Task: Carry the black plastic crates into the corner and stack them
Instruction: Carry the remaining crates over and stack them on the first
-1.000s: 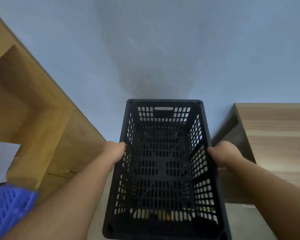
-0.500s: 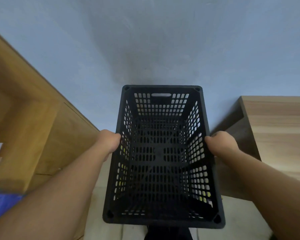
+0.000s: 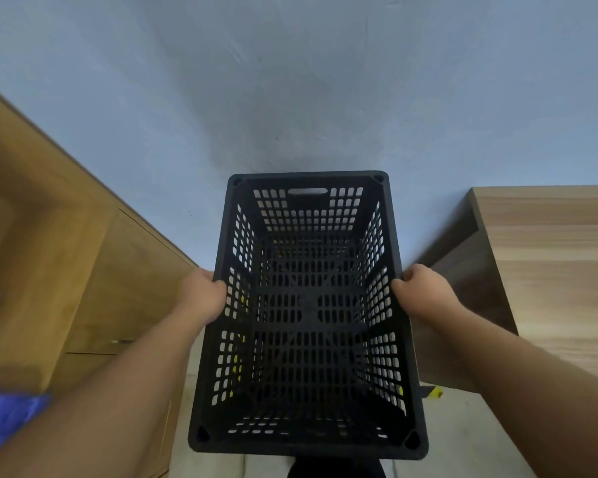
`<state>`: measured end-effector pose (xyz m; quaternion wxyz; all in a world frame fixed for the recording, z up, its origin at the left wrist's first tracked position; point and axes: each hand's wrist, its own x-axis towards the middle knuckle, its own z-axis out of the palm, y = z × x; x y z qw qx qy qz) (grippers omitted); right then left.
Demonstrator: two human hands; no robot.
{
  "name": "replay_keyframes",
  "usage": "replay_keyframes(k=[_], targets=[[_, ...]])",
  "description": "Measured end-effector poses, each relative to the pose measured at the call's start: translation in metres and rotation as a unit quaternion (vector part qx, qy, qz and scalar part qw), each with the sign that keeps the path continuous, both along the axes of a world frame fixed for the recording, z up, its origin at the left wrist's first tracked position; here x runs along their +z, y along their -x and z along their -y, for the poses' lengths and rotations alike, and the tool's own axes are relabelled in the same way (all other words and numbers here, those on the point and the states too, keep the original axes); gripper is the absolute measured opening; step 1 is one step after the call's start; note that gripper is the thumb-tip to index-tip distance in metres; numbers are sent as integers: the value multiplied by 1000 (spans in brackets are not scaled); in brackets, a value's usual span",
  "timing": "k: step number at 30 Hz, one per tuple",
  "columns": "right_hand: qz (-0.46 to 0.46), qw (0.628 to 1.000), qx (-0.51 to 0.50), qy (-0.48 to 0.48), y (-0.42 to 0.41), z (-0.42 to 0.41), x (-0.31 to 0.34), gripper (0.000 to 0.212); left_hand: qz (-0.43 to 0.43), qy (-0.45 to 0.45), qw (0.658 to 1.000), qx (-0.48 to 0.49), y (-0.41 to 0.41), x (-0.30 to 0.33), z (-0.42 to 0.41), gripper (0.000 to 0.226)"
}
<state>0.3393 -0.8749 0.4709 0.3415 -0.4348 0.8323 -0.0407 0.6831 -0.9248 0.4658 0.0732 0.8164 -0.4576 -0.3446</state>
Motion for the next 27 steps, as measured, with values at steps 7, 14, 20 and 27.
replay_keyframes(k=[7,14,20,27], targets=[[10,1000,-8,19,10,-7,19,39,111,52,981,-148,21,25,-13,55],[27,998,-39,30,29,-36,52,44,87,53,967,-234,62,59,-18,54],[18,992,-110,58,44,-67,82,38,54,81,948,-303,101,88,-7,51],[24,970,-219,108,45,-124,102,45,18,100,910,-401,160,113,-19,49]])
